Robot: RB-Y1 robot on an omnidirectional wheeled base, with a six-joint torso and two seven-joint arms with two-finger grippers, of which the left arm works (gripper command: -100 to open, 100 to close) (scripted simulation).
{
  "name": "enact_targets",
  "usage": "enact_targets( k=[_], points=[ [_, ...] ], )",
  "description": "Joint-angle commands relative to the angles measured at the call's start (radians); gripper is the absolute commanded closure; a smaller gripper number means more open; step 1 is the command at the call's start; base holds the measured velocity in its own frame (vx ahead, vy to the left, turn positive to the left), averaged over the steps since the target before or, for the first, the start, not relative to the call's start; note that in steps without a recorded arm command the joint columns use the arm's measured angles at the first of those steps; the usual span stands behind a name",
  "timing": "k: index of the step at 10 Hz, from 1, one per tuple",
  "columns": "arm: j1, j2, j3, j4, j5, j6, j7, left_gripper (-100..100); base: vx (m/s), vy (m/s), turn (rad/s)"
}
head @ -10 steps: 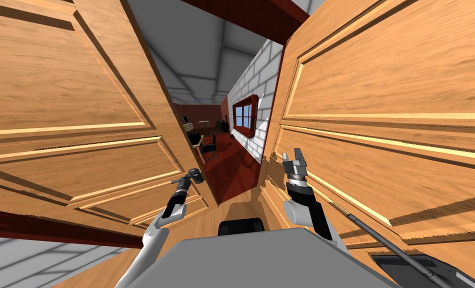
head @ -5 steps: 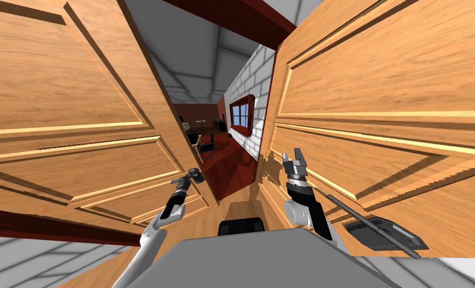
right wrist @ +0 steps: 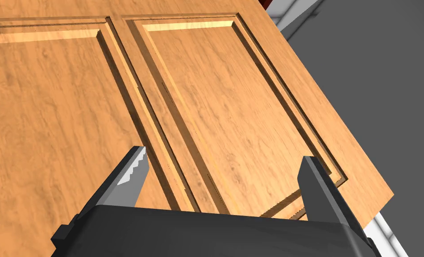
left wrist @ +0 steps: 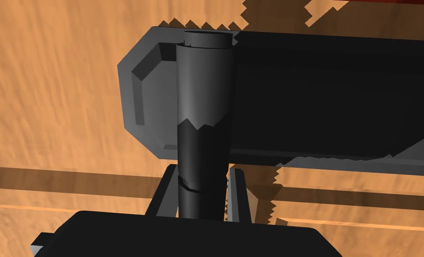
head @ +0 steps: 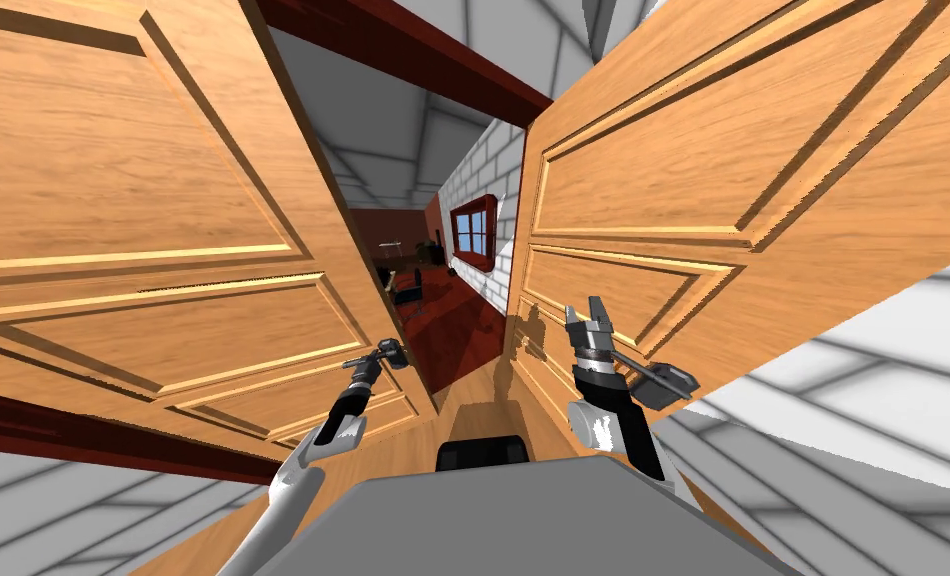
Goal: Pull the door open
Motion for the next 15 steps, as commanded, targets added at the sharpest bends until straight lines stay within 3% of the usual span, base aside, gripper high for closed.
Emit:
enact_targets(
  k=[1,2,10,11,15],
  points=[
    [0.007,0.013,-0.012,-0.004,0.001,-0.009,0.014,100,-0.209,0.067,-0.114],
    [0.006,0.006,-0.010,-0.004,0.000,-0.004,0.008,100,-0.095,0.022,-0.042],
    [0.089,0.088,-0.091,-0.056,0.002,-0.070,0.091,100,-0.218,0.053,-0.124],
    [0.080,0.081,-0.088,-0.051,0.001,-0.065,0.084,100,-0.102,0.012,-0.029],
    [0.149,0.141,-0.129,-0.076,0.002,-0.134,0.138,100,-0.219,0.060,-0.146]
  ],
)
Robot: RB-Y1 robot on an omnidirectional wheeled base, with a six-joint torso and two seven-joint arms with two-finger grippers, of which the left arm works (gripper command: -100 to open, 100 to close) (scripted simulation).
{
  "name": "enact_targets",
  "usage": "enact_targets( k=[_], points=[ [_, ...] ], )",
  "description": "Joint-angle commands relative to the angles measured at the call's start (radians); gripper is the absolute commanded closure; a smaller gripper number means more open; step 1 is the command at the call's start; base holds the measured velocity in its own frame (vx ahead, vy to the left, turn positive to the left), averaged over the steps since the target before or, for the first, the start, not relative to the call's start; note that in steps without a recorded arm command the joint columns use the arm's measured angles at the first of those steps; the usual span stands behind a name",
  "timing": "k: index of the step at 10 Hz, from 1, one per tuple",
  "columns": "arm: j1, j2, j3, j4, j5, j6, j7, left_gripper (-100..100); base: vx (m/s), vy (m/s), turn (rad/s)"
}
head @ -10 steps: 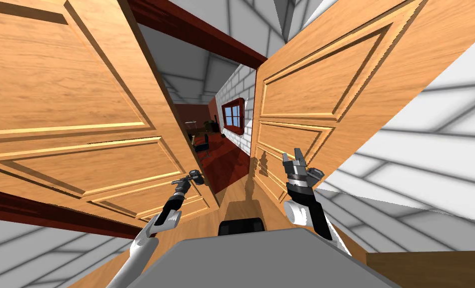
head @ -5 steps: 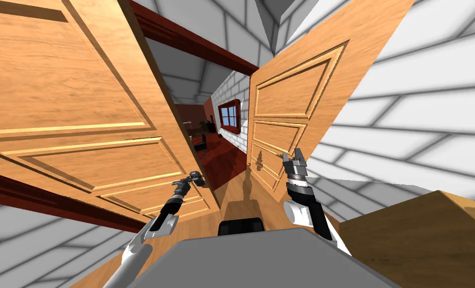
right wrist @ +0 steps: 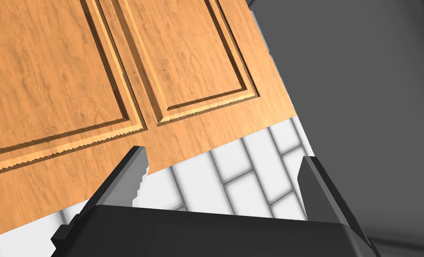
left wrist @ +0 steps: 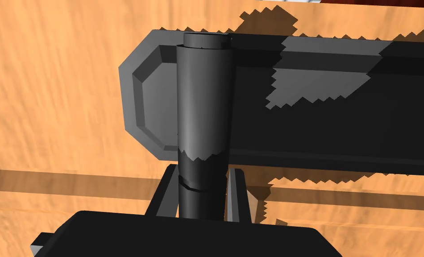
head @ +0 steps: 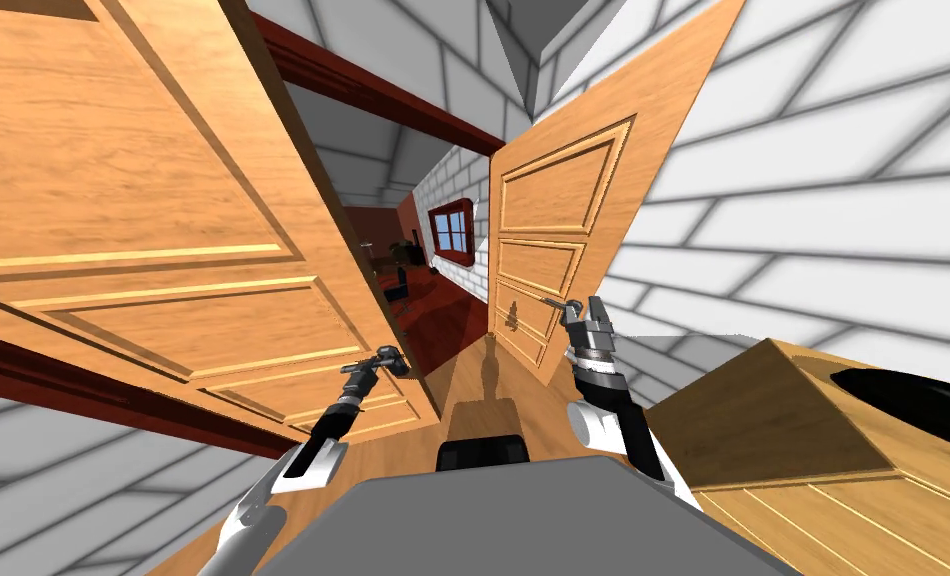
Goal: Pull the door open
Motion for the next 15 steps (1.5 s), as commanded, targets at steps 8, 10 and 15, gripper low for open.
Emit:
enact_targets(
  k=[8,10,15],
  points=[
    [0.096,0.082,-0.051,-0.010,0.000,-0.121,0.070,100,-0.205,0.068,-0.128],
    [0.110,0.098,-0.057,-0.008,0.000,-0.145,0.083,100,-0.168,0.064,-0.126],
    [0.138,0.129,-0.075,0.006,-0.001,-0.206,0.109,100,-0.169,0.047,-0.110]
  ],
)
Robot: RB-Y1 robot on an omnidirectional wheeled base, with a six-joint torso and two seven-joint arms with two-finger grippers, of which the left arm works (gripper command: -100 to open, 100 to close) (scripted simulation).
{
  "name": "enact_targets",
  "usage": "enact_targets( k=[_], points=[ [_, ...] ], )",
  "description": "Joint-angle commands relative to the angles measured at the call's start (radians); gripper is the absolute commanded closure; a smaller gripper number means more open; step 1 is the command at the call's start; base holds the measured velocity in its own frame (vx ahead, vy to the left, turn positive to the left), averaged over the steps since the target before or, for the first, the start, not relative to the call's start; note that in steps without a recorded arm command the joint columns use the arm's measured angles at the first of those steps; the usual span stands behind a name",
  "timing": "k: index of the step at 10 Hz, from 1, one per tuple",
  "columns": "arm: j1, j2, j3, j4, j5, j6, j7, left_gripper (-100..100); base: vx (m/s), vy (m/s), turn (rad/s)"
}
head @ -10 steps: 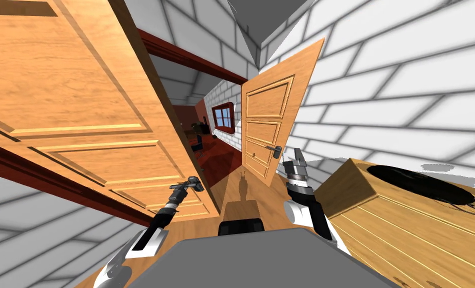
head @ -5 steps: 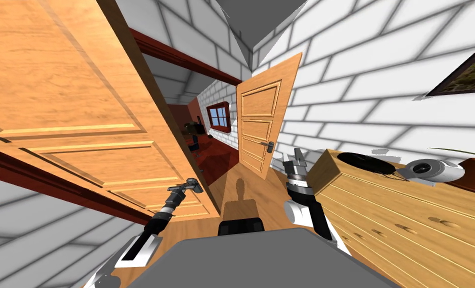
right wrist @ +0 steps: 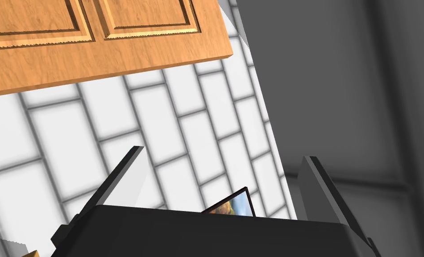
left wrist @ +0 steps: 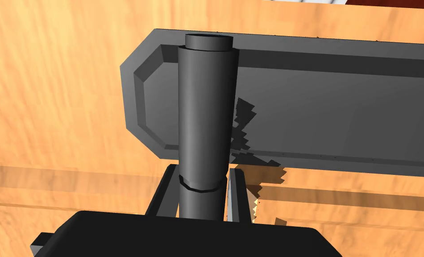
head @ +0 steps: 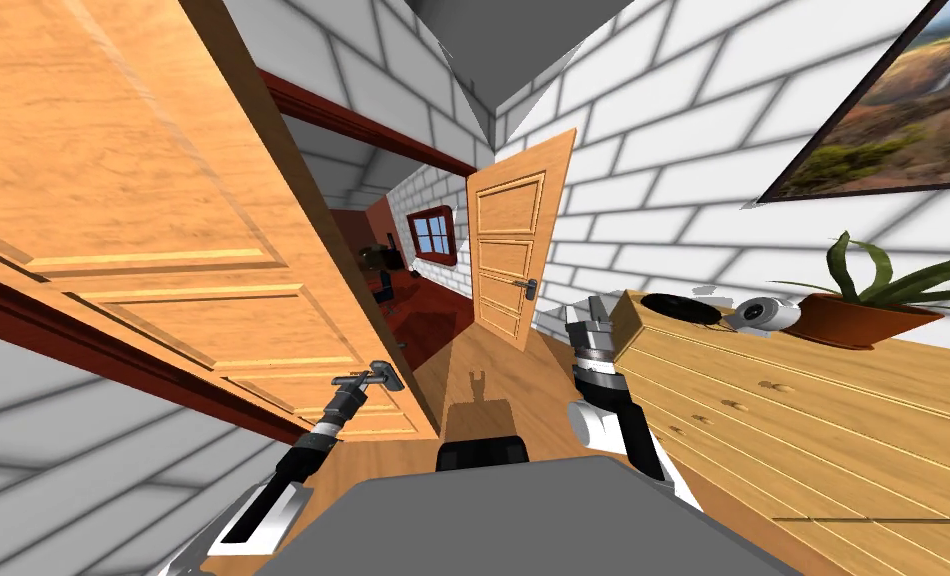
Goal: Pull the door open
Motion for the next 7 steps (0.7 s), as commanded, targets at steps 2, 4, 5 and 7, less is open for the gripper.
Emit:
enact_targets(
  k=[2,4,5,7],
  points=[
    [0.020,0.020,-0.004,0.006,0.001,-0.039,0.014,100,-0.223,0.090,-0.174],
    [0.036,0.037,-0.009,0.013,0.001,-0.073,0.026,100,-0.197,0.077,-0.154],
    [0.044,0.045,-0.011,0.017,0.001,-0.089,0.032,100,-0.183,0.086,-0.128],
    [0.058,0.059,-0.015,0.024,0.001,-0.117,0.042,100,-0.209,0.080,-0.141]
  ],
)
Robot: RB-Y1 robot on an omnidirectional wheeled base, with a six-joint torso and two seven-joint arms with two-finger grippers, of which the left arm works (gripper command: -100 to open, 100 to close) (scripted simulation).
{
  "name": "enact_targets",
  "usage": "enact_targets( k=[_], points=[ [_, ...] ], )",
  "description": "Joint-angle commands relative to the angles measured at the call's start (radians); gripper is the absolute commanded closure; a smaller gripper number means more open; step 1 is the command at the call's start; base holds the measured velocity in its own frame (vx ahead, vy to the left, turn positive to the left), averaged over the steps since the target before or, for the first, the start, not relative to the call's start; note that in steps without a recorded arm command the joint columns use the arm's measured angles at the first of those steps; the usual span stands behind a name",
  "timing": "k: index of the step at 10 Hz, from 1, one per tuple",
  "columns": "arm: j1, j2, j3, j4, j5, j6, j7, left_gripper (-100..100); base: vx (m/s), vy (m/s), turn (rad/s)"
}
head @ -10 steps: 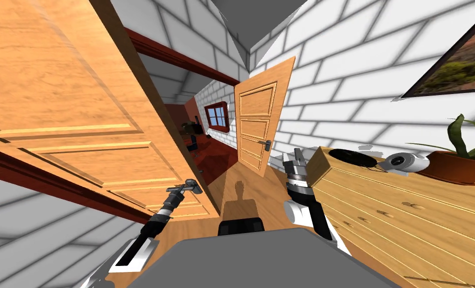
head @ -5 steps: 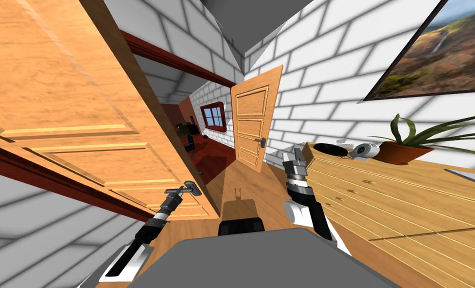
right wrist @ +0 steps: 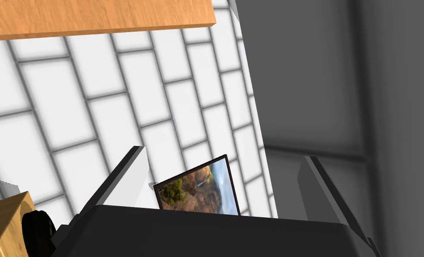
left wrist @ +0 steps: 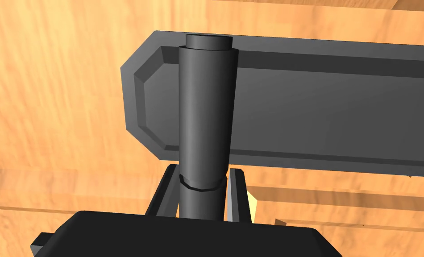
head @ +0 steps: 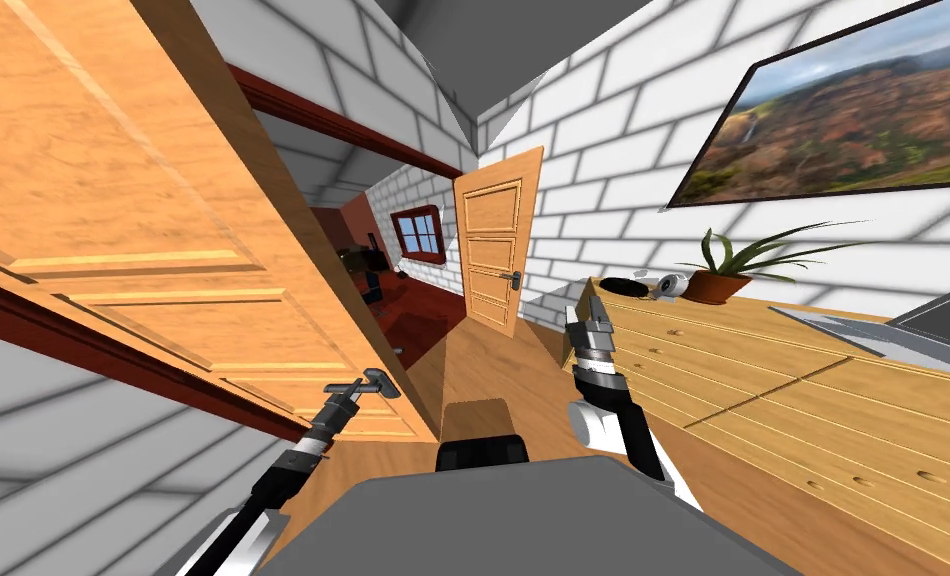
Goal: Pull the door open
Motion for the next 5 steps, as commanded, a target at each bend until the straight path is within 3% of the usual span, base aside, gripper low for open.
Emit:
enact_targets(
  k=[1,2,5],
  points=[
    [0.008,0.014,0.002,0.010,0.002,-0.022,0.008,100,-0.181,0.059,-0.101],
    [0.007,0.006,-0.003,0.001,0.000,-0.010,0.004,100,-0.079,0.017,-0.026],
    [0.007,0.018,-0.011,0.017,-0.005,-0.037,0.015,100,-0.175,0.051,-0.132]
  ],
)
